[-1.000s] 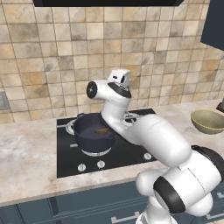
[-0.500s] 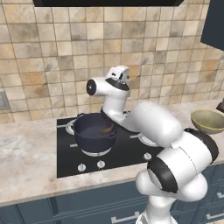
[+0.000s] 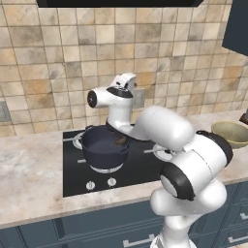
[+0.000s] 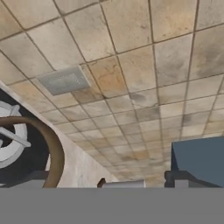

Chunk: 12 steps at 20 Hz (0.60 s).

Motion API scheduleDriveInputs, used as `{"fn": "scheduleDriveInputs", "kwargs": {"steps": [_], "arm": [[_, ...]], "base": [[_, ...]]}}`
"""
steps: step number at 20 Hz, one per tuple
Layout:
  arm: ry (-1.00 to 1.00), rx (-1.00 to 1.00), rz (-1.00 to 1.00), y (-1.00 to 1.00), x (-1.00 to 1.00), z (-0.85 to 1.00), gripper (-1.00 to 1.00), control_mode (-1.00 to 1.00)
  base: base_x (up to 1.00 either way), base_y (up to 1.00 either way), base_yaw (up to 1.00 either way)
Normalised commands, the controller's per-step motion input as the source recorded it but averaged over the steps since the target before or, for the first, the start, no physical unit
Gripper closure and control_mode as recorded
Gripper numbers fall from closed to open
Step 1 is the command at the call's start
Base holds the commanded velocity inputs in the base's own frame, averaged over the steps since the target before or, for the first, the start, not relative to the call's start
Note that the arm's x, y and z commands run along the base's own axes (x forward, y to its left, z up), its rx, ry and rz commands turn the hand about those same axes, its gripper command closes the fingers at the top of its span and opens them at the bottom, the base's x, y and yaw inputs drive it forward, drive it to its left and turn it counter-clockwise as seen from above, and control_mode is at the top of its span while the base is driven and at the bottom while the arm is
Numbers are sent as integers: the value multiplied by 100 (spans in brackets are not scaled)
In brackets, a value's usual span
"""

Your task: Open the cabinet and move the ladle to the pot. Then close the cabinet.

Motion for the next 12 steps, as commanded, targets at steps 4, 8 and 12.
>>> {"fn": "scheduleDriveInputs", "kwargs": {"steps": [4,8,12], "arm": [[1,0,0,2,-28,-12,-100,-100],[4,0,-1,0,-7,-23,-100,-100],[15,0,-1,0,0,-48,-100,-100]], "base": [[0,0,0],[0,0,0],[0,0,0]]}}
